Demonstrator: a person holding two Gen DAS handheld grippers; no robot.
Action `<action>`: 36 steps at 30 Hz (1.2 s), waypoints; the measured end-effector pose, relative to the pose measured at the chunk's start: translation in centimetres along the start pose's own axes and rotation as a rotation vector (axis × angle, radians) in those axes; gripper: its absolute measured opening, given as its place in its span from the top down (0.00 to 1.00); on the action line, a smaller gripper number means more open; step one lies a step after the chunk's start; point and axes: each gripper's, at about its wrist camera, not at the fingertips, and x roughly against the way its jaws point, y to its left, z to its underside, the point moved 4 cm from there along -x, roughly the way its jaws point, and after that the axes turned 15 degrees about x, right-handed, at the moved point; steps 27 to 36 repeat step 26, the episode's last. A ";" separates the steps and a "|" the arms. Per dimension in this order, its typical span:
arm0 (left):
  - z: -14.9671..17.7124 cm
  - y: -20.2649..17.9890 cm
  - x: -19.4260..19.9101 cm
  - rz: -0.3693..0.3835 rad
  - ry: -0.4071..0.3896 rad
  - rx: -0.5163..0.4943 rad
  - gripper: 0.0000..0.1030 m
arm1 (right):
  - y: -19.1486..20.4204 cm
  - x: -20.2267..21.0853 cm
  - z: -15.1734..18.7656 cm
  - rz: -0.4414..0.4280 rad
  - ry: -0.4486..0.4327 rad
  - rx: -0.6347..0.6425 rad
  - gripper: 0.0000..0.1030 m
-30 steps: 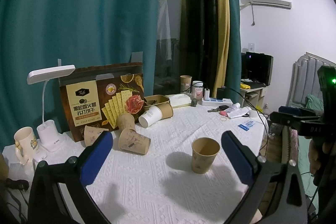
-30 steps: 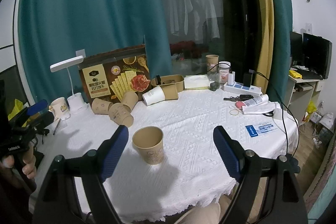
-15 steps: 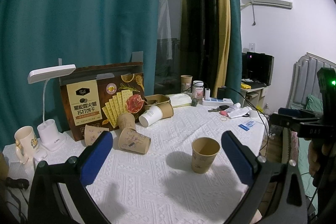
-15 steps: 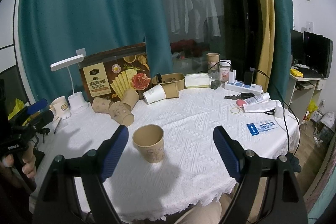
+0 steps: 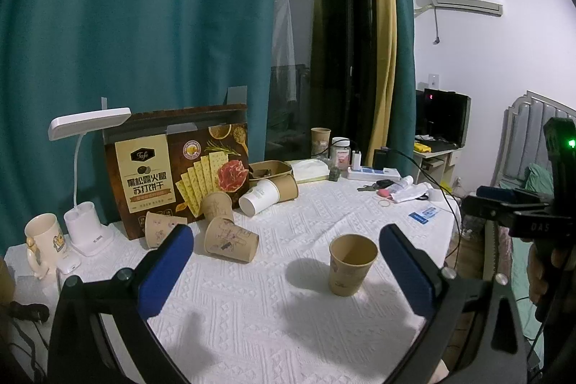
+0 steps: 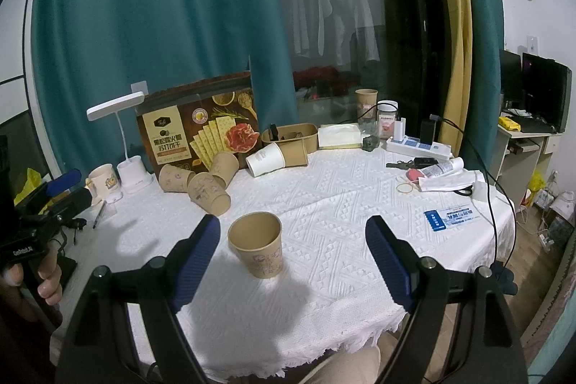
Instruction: Flip cup upright
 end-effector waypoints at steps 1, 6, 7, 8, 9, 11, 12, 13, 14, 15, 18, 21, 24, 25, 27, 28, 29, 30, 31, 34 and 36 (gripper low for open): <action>0.0 0.0 0.0 0.001 0.000 0.000 0.00 | 0.1 0.0 0.1 0.000 0.000 0.000 0.21; 0.1 0.1 0.0 -0.002 0.000 0.002 0.00 | 0.2 0.0 0.1 0.000 0.000 0.001 0.21; 0.0 0.1 0.0 -0.001 0.000 0.002 0.00 | 0.2 0.0 0.1 -0.001 0.000 0.000 0.21; 0.1 0.1 0.0 -0.001 0.000 0.001 0.00 | 0.0 -0.1 0.0 0.000 0.001 -0.001 0.21; 0.1 0.1 0.0 -0.001 0.000 0.002 0.00 | 0.2 0.0 0.1 0.000 0.002 -0.002 0.21; 0.1 0.1 0.0 -0.001 0.000 0.002 0.00 | 0.0 -0.1 0.0 0.000 0.001 -0.001 0.21; 0.1 0.1 0.0 -0.001 0.000 0.003 0.00 | 0.1 -0.1 0.0 0.000 0.002 -0.001 0.21; 0.1 0.1 0.0 -0.001 0.000 0.002 0.00 | 0.2 0.0 0.1 0.000 0.001 -0.001 0.21; 0.1 0.1 0.0 -0.002 0.000 0.002 0.00 | 0.0 -0.1 0.0 0.000 0.001 -0.001 0.21; 0.0 0.1 0.0 -0.002 0.001 0.003 0.00 | 0.0 -0.1 0.0 0.000 0.002 -0.001 0.21; 0.1 0.1 0.0 -0.003 0.001 0.003 0.00 | 0.1 -0.1 0.0 -0.001 0.003 -0.002 0.21; 0.0 0.1 0.0 -0.001 0.001 0.002 0.00 | 0.1 -0.1 0.0 -0.001 0.002 -0.002 0.21; 0.3 0.1 0.1 0.002 0.002 0.003 0.00 | 0.1 -0.2 0.0 -0.001 0.003 -0.002 0.21; 0.4 0.1 0.1 0.000 0.001 0.003 0.00 | 0.2 -0.2 0.0 -0.002 0.004 -0.001 0.21; 0.4 0.1 0.1 -0.002 0.001 0.005 0.00 | 0.2 -0.3 0.1 -0.004 0.006 0.000 0.21; 0.4 0.1 0.1 -0.002 0.001 0.005 0.00 | 0.2 -0.3 0.1 -0.004 0.006 0.000 0.21; 0.4 0.1 0.1 -0.002 0.001 0.005 0.00 | 0.2 -0.3 0.1 -0.004 0.006 0.000 0.21; 0.4 0.1 0.1 -0.002 0.001 0.005 0.00 | 0.2 -0.3 0.1 -0.004 0.006 0.000 0.21; 0.4 0.1 0.1 -0.002 0.001 0.005 0.00 | 0.2 -0.3 0.1 -0.004 0.006 0.000 0.21; 0.4 0.1 0.1 -0.002 0.001 0.005 0.00 | 0.2 -0.3 0.1 -0.004 0.006 0.000 0.21; 0.4 0.1 0.1 -0.002 0.001 0.005 0.00 | 0.2 -0.3 0.1 -0.004 0.006 0.000 0.21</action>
